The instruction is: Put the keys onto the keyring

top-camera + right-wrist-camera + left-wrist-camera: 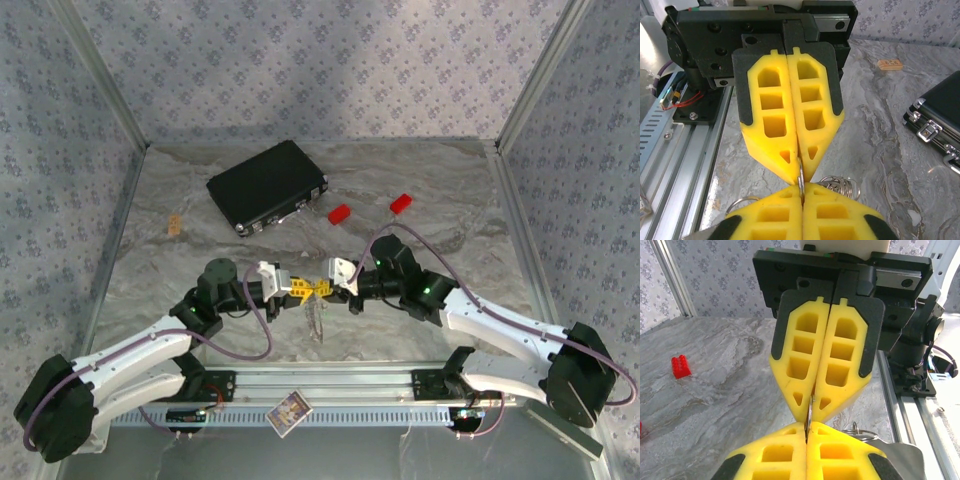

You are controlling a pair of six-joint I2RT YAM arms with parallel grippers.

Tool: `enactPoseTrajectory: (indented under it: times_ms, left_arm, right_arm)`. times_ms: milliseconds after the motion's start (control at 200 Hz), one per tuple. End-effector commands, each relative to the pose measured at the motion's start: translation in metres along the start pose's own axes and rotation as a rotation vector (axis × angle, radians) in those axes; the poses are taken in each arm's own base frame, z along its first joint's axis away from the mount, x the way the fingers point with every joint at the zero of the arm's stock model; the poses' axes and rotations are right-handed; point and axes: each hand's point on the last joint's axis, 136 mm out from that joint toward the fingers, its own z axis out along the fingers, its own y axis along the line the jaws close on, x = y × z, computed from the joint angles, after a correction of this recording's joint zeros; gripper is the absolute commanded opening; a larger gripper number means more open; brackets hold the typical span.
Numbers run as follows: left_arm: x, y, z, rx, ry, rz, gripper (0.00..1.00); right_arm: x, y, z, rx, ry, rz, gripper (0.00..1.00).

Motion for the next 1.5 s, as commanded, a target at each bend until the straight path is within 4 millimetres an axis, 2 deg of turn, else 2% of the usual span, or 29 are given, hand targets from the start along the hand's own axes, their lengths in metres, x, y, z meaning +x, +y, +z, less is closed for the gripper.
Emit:
enactPoseTrajectory:
  times_ms: [0, 85, 205, 330, 500, 615, 745, 1039, 1229, 1329, 1494]
  left_arm:
    - [-0.009, 0.001, 0.001, -0.003, 0.005, 0.030, 0.00]
    - [-0.007, 0.001, 0.002, -0.012, 0.043, 0.051, 0.00]
    - [-0.005, 0.000, 0.004, -0.017, 0.078, 0.071, 0.00]
    - [-0.005, -0.001, 0.006, -0.016, 0.106, 0.084, 0.00]
    - [-0.005, -0.003, 0.008, -0.006, 0.121, 0.096, 0.00]
    - [-0.006, -0.005, 0.008, -0.001, 0.124, 0.103, 0.00]
    - [-0.007, -0.006, 0.009, 0.002, 0.124, 0.106, 0.00]
    - [-0.009, -0.007, 0.010, 0.009, 0.118, 0.107, 0.00]
    - [-0.008, -0.007, 0.010, 0.007, 0.125, 0.102, 0.00]
    - [-0.004, -0.003, 0.011, -0.012, 0.136, 0.094, 0.12]
    - [0.003, -0.004, 0.013, -0.007, 0.146, 0.080, 0.14]
  right_arm:
    - [0.000, -0.001, -0.007, 0.032, 0.022, -0.025, 0.21]
    - [0.008, -0.007, -0.014, 0.074, 0.085, -0.037, 0.27]
    - [0.016, -0.010, -0.018, 0.093, 0.160, -0.043, 0.28]
    - [0.012, -0.004, -0.017, 0.068, 0.170, -0.049, 0.31]
    - [0.008, -0.002, -0.010, 0.050, 0.167, -0.058, 0.31]
    - [0.004, -0.002, -0.008, 0.044, 0.154, -0.059, 0.27]
    - [0.004, -0.001, -0.006, 0.036, 0.153, -0.059, 0.18]
    - [0.006, 0.001, -0.003, 0.017, 0.156, -0.053, 0.18]
    - [0.004, 0.001, -0.003, 0.014, 0.147, -0.054, 0.00]
    - [0.003, 0.002, -0.003, 0.007, 0.140, -0.050, 0.00]
    - [0.003, 0.002, -0.002, 0.007, 0.129, -0.043, 0.00]
